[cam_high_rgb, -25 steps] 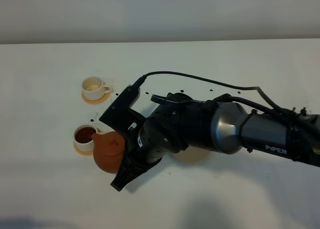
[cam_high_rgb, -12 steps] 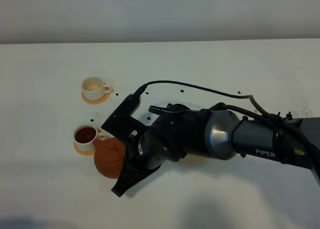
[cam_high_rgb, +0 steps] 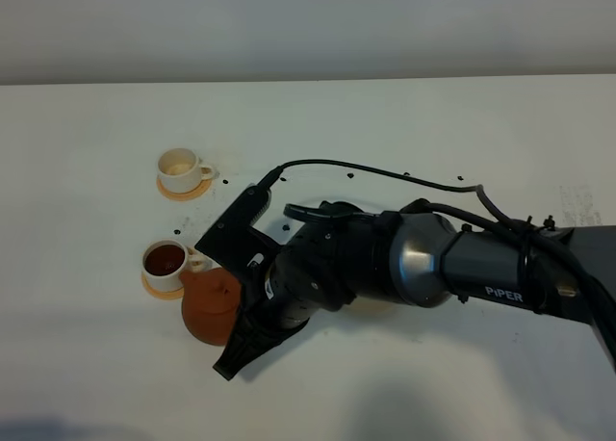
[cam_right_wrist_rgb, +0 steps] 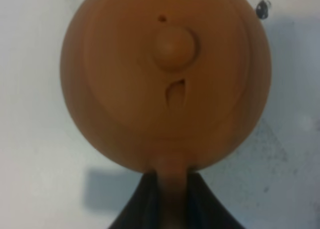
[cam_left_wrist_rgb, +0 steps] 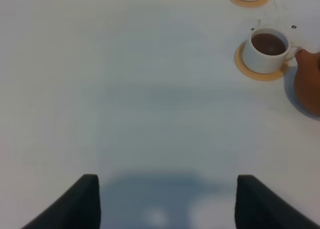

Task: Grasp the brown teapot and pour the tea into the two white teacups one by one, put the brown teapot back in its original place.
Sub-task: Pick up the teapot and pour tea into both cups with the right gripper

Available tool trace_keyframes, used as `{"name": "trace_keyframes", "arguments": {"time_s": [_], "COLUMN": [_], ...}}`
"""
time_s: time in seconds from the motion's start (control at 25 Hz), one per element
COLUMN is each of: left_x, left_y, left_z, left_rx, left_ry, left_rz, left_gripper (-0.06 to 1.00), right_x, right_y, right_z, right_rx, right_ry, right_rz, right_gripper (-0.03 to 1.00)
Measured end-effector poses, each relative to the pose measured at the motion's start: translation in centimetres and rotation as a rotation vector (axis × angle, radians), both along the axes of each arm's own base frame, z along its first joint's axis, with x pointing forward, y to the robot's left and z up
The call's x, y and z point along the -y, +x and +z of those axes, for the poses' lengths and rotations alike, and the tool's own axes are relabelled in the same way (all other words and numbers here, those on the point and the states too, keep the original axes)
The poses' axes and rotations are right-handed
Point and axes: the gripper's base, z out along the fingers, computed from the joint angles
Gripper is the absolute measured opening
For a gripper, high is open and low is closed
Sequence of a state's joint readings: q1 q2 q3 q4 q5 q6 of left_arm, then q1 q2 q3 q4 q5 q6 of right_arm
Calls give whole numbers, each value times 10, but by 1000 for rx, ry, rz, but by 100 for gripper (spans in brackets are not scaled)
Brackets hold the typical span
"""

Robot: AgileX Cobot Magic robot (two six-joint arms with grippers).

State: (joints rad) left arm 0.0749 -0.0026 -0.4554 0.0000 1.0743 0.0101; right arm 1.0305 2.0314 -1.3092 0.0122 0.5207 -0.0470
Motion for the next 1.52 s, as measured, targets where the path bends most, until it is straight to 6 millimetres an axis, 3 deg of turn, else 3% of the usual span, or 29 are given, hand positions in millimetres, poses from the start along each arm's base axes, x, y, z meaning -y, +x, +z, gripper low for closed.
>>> {"name": "trace_keyframes", "arguments": {"time_s": [0.56, 0.68, 0.8, 1.2, 1.52], "left_x": [0, 0, 0, 0, 0], "left_y": [0, 0, 0, 0, 0], "left_z": [0, 0, 0, 0, 0], "left_rx": [0, 0, 0, 0, 0], "left_ry": [0, 0, 0, 0, 0], "left_rz": [0, 0, 0, 0, 0], "left_gripper": [55, 55, 55, 55, 55], "right_x": [2, 2, 0, 5, 20], "right_y": [-1, -1, 3, 57, 93], "right_z": [-4, 0, 17, 71, 90], "right_rx": [9, 11, 28, 227, 356], "right_ry": [5, -1, -11, -47, -47], "right_rz": [4, 7, 18, 9, 5], "right_gripper": [10, 10, 10, 10, 10]}}
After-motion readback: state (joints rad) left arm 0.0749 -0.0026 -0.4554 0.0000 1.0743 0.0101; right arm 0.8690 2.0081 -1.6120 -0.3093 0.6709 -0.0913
